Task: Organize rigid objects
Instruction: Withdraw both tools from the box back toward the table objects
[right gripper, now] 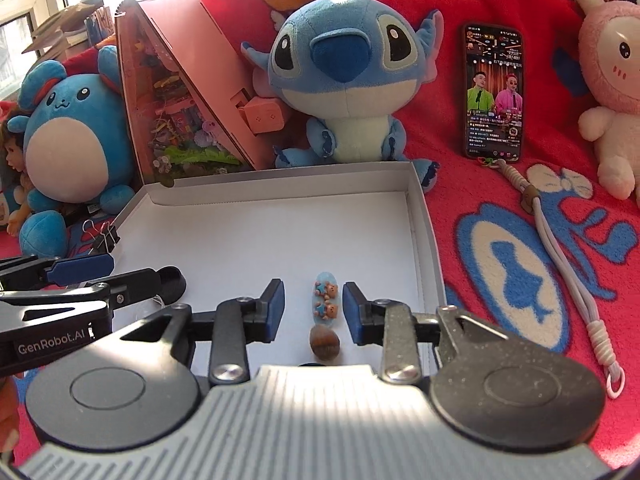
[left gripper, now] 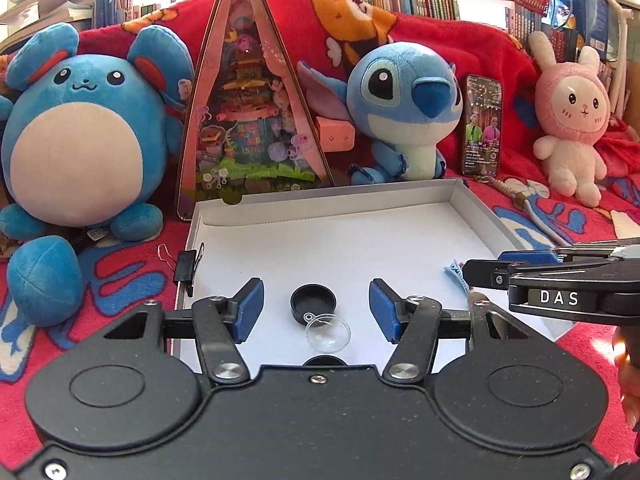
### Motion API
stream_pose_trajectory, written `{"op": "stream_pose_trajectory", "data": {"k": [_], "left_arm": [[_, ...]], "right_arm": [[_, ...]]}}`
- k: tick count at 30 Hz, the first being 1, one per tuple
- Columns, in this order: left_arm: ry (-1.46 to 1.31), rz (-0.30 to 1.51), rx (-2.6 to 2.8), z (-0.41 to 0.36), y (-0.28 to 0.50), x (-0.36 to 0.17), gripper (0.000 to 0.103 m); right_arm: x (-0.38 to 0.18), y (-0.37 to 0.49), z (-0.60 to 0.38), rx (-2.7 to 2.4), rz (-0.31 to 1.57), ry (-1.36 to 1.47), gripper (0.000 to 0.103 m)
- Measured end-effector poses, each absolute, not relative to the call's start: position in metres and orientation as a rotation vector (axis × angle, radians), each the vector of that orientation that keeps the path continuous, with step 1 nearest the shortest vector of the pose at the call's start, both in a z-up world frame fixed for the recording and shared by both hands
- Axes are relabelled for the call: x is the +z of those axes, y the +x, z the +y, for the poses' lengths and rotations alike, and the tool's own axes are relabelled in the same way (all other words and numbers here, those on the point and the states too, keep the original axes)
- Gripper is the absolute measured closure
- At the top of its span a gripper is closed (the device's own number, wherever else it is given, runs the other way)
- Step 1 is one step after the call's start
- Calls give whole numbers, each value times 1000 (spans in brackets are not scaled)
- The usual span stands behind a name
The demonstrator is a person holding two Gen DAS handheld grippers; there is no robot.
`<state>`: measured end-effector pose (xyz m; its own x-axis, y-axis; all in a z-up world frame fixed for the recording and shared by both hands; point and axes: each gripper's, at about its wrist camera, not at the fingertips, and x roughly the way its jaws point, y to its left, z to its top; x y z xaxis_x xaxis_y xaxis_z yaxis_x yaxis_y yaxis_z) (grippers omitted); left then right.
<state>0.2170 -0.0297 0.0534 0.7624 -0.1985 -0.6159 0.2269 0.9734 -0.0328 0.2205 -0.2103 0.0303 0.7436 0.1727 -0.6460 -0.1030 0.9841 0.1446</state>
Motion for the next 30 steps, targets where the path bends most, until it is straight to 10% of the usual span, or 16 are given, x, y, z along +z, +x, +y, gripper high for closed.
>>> {"op": "stream_pose_trajectory", "data": {"k": [10,30], "left_arm": [[48,554,-292,-17,141,72,25],[56,570,-325,-11,40,40,23]], "right_arm": [[55,154,-205,235,579,2,26],[39,55,-208,258,526,-24,18]]}}
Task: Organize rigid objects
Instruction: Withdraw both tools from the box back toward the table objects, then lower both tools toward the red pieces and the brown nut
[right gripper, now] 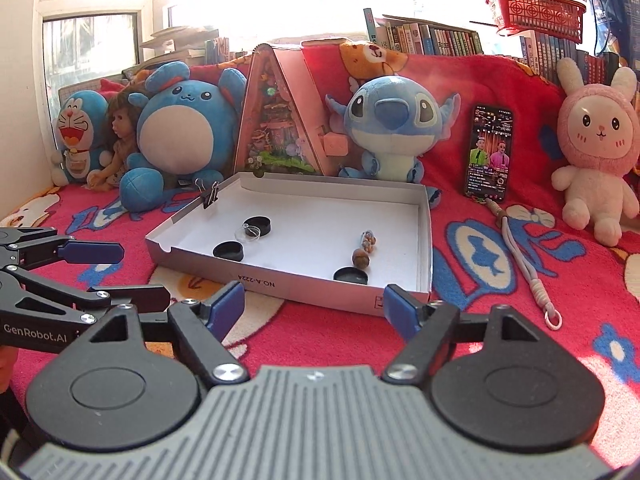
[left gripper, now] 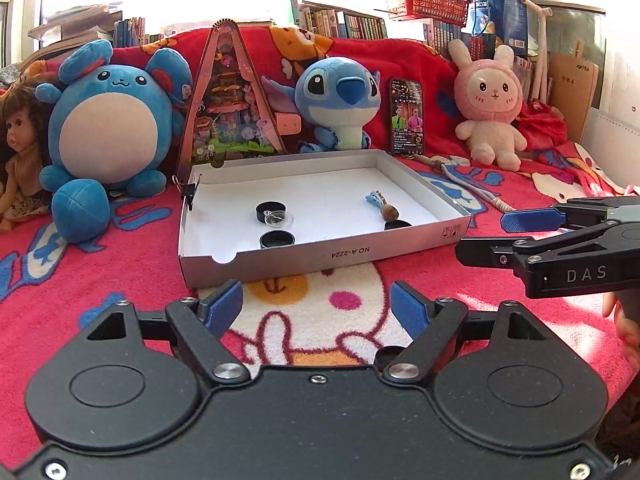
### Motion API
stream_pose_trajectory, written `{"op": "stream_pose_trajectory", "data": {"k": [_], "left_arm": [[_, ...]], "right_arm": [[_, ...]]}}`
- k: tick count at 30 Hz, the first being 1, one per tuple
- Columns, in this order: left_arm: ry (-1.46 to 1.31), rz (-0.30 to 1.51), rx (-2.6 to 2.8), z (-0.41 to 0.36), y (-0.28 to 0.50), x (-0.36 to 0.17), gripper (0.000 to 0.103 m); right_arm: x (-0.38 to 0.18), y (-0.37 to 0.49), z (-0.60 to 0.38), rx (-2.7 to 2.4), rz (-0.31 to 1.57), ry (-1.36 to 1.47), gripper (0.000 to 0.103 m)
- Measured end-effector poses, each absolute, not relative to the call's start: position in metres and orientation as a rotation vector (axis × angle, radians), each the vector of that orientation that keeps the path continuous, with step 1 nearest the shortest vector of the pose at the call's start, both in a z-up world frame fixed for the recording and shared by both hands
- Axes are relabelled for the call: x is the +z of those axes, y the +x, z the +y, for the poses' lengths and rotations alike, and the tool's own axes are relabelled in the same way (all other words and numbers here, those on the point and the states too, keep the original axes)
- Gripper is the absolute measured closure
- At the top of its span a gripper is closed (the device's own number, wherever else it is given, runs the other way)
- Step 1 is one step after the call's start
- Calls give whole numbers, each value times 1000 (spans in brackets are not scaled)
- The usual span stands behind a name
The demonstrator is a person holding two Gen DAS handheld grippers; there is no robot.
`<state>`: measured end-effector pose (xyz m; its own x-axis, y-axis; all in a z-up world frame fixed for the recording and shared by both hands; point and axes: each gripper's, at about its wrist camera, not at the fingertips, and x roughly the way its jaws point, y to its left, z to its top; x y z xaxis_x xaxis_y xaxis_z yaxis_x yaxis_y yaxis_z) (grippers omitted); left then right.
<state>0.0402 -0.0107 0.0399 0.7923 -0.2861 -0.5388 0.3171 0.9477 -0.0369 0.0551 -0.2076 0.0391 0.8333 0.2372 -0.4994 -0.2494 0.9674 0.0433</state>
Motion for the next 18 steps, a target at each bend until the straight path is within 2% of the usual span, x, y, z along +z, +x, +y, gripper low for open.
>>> {"op": "stream_pose_trajectory", "data": {"k": [12,18], "left_arm": [[59,618,-298,-3,16,15,25],[83,628,-337,-6,6,13,39]], "right_arm": [[9,28,-207,235,596,-51,18],[1,25,-202,236,620,-65,18]]}}
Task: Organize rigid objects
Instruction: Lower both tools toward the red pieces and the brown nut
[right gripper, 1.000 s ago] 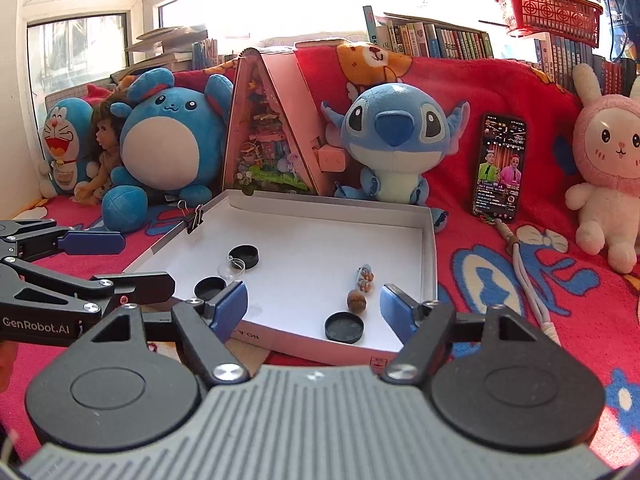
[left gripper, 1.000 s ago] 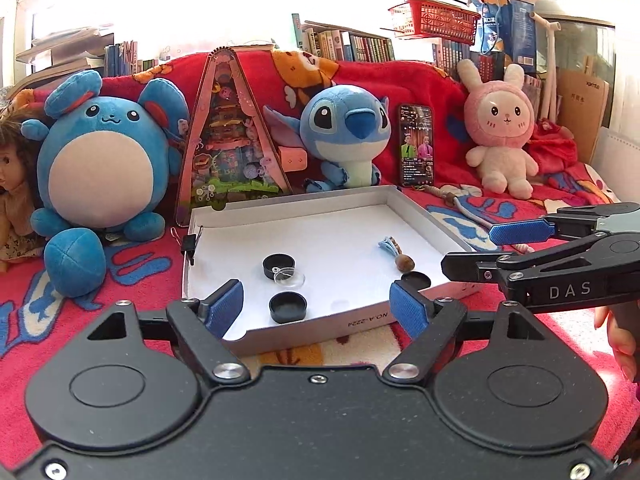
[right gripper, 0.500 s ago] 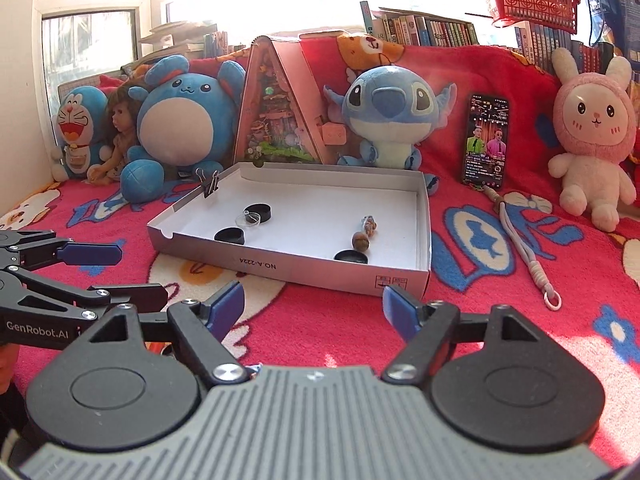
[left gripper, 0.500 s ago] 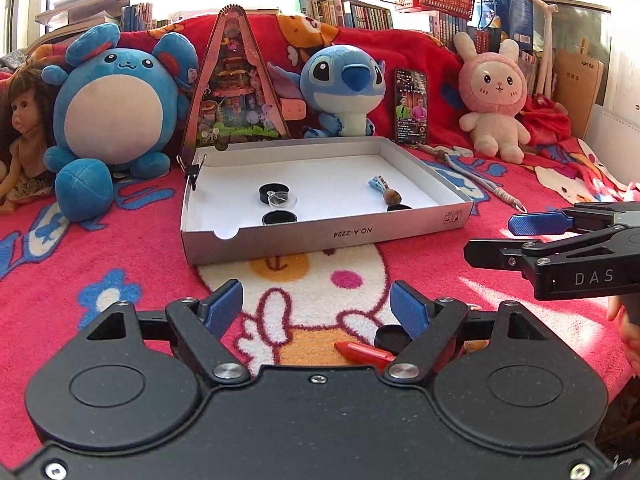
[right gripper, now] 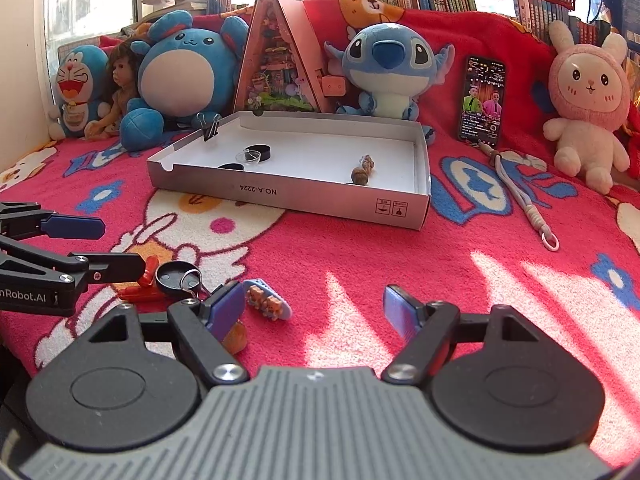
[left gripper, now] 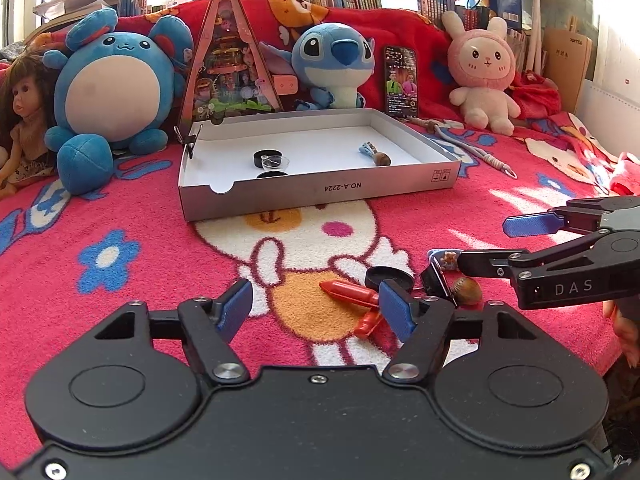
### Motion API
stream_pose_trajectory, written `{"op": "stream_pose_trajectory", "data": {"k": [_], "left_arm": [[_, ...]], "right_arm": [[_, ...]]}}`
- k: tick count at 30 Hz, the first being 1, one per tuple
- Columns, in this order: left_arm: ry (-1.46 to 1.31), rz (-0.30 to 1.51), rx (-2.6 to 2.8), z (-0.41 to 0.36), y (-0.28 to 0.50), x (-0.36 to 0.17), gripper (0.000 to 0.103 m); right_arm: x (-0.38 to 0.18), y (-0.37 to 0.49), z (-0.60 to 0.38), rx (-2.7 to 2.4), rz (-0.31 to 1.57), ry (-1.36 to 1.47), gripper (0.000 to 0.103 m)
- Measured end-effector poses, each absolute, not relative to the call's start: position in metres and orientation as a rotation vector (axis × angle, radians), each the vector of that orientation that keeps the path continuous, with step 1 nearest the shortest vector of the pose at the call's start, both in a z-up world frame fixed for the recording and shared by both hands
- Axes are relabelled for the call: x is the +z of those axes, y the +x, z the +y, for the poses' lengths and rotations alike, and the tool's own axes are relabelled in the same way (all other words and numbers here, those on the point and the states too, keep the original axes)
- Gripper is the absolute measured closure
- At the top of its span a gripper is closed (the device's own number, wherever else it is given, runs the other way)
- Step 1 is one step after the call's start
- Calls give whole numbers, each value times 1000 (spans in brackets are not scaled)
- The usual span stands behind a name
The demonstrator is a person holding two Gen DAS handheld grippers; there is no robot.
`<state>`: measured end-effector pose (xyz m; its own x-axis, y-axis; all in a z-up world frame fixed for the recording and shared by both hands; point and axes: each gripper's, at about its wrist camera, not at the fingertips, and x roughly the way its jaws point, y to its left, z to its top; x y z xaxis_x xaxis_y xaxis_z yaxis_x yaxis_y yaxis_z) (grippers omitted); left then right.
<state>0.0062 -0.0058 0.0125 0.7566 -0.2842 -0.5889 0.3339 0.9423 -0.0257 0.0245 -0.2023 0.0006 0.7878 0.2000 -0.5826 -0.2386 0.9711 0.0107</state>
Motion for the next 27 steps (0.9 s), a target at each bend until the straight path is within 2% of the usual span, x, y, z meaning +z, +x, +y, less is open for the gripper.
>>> {"op": "stream_pose_trajectory", "data": {"k": [2,5,10,15,22,27], "left_arm": [[99,627,-353,-8,1,12,46],[123,612,-390,-12,-5,13,48],[147,598,-403,-18,-4,12,49],[116,633,-363,-15,7,8,53],[177,611,-307,-9,7,9,53],[111,668,-335,1,1,10,55]], "right_arm": [[-1,24,-200,240,623,-71,18],[-1,21,-195,257,620,-80,22],[0,14,-186,307,626,-102,30],[-5,9,-177,330,640,-133,46],[-7,8,-177,324,639,-127,52],[-7,4,-176,330,635,-108,63]]}}
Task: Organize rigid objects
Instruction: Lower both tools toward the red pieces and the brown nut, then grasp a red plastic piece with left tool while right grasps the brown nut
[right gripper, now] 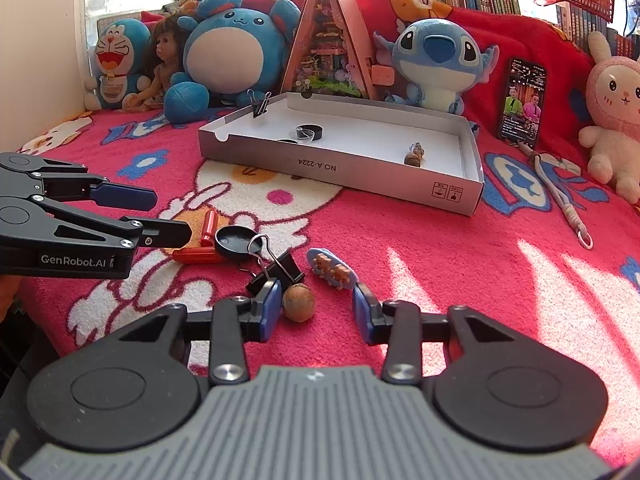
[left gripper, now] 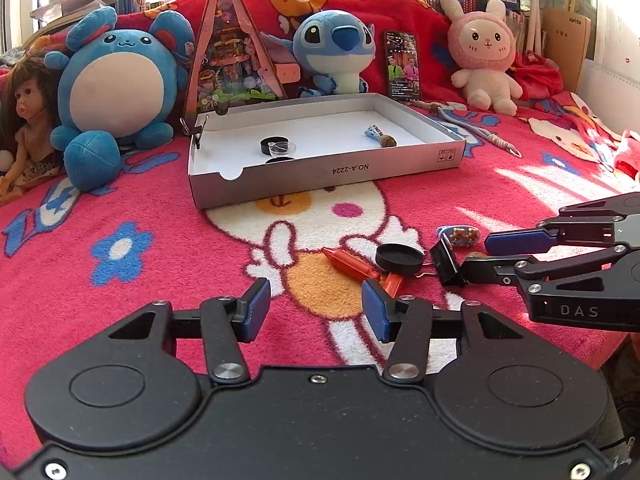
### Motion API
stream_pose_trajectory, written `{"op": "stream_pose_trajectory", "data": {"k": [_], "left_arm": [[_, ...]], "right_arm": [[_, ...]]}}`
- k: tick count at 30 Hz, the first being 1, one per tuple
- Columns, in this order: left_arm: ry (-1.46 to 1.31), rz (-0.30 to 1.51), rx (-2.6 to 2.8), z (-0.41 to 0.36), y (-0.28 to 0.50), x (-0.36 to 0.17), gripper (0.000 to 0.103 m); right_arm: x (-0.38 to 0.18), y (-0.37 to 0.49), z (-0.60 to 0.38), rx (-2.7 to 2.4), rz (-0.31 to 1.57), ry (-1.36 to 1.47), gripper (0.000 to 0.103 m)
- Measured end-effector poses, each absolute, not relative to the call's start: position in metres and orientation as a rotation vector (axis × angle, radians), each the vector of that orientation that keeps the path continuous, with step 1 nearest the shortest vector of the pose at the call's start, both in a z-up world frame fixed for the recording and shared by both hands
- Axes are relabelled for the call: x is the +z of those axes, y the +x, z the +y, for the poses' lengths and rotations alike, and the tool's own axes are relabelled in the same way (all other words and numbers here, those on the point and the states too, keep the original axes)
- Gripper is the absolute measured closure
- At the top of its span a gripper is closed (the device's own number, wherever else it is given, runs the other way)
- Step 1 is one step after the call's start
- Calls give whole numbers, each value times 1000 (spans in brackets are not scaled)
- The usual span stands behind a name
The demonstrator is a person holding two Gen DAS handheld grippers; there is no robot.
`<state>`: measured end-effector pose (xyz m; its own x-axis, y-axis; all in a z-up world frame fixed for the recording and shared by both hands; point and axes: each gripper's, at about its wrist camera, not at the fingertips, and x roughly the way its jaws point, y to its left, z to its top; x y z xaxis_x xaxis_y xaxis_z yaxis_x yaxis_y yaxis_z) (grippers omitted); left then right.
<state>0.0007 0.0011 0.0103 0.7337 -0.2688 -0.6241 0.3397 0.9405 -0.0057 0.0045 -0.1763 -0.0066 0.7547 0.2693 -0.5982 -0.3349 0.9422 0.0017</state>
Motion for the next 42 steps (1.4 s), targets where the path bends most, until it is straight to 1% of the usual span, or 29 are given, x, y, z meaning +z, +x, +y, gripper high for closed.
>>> {"op": "stream_pose_trajectory", "data": {"k": [1,2,3,5,7,11,18,23,32,36,42], "left_arm": [[90,683,-353,2,-1,10,55],[77,692,-369,1,-4,10,58],[70,692,-377,-1,-7,10,60],[76,682,-393,-6,-11,10,69],[84,673,-413,-11,-12,11,73],[102,657,-472,-20,-15,12,73],[220,629,-531,-34,-9,-1,72],[246,628,-491,-33,-4,-1,67],[198,658,-307,1,8,1,63],[134,678,-248,13,17,1,62],[163,657,-148,13,23,2,62]], "right_arm": [[-7,3,-176,330,631,-97,66],[-7,3,-176,329,629,-86,72],[-8,3,-175,328,627,-73,75],[-8,3,-174,326,623,-59,77],[-9,4,-173,325,622,-59,79],[-9,4,-173,309,617,-72,80],[-10,7,-181,286,623,-70,79],[-10,8,-184,245,629,-89,79],[-12,9,-187,225,632,-72,79],[-12,10,-186,214,630,-63,79],[-12,9,-188,210,630,-50,79]]}}
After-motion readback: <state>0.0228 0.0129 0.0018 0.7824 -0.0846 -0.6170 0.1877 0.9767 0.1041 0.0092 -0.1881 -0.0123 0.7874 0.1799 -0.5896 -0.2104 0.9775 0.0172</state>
